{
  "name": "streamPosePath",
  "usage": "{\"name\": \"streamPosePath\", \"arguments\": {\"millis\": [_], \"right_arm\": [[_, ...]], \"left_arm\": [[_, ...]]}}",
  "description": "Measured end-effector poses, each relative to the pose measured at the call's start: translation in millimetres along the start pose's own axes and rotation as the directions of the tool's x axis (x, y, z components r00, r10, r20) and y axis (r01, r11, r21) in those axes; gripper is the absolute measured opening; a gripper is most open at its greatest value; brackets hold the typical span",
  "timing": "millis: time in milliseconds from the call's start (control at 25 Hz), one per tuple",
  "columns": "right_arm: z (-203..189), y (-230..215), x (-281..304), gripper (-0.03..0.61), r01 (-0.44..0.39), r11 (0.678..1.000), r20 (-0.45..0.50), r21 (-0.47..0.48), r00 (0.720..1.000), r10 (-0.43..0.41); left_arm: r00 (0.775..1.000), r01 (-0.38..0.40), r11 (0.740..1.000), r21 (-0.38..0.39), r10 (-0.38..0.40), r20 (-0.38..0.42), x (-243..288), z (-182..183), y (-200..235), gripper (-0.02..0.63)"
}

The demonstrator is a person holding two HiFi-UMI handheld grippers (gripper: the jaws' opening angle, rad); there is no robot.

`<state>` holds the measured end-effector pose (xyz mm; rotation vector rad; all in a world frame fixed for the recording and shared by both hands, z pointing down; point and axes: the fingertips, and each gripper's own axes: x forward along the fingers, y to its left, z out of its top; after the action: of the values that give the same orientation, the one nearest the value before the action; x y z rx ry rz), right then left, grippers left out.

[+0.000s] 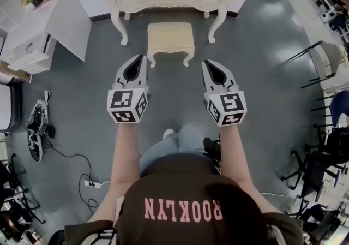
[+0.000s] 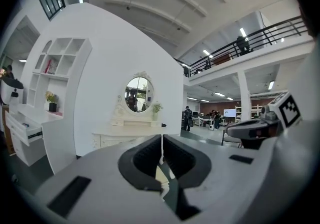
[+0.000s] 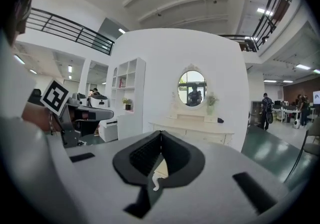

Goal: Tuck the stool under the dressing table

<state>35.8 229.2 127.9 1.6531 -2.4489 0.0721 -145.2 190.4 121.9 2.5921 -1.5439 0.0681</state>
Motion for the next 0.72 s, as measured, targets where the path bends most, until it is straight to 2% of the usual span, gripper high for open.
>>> {"name": "streamPosePath", "arguments": {"millis": [360,720], "right_arm": [[-20.2,-44.6,62.3,0.000,-0.018,0.999,-0.078,0.037,0.997,0.021],[-28.5,-110.0,166.0,0.002,-0.083,0.994,-0.135,0.068,0.987,0.092]], "left_arm": [[0.996,-0.004,1.000,-0.025,0.001,-0.084,71.3,-25.6,18.7,0.009],[0.988,-0.023,1.000,-0.009,0.022,-0.152,184.3,-30.1,45.4,0.009]]}}
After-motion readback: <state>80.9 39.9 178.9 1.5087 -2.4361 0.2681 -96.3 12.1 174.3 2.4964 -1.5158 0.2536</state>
